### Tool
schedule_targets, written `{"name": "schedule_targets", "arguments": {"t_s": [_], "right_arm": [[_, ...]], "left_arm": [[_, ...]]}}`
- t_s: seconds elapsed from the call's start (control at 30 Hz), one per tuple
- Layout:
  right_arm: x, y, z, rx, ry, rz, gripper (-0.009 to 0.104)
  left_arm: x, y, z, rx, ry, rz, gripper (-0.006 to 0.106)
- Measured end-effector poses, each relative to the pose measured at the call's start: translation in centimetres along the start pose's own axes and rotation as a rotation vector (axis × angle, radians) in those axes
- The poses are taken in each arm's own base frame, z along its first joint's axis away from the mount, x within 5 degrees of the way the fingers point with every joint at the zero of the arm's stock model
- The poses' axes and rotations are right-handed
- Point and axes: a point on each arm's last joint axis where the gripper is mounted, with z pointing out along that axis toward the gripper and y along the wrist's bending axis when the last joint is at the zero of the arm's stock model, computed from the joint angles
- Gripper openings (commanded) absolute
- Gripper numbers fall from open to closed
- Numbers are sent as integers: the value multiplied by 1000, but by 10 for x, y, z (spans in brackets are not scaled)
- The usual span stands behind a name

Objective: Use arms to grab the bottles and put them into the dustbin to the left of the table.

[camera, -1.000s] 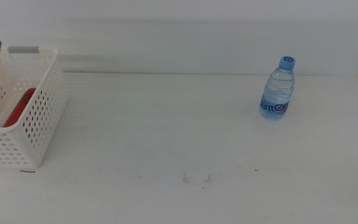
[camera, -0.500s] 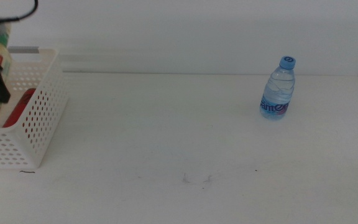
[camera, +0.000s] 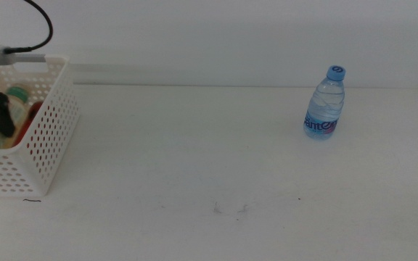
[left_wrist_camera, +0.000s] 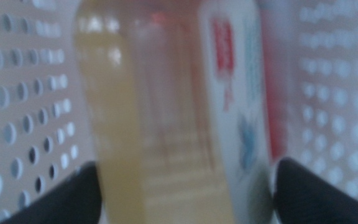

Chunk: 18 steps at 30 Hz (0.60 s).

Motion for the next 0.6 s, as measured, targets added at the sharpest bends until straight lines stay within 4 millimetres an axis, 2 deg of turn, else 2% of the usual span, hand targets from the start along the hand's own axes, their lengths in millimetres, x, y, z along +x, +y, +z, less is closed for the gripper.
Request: {"name": "schedule_targets", "arguments": {"t_s": [0.17, 0.3, 0.37, 0.43, 0.6], "right_arm": [[0, 0, 0, 0, 0, 0, 74], [0, 0, 0, 0, 0, 0, 74], [0, 0, 0, 0, 0, 0, 74], [0, 0, 0, 0, 0, 0, 74], [0, 0, 0, 0, 0, 0, 74]], "left_arm": [[-1, -10, -24, 26, -88, -11, 94], [1, -36, -64, 74, -213, 5, 94], [4, -54, -87, 71, -271, 39, 94], [10, -82, -114, 79, -340, 80, 94], [44, -159, -182, 142, -520, 244, 94]]}}
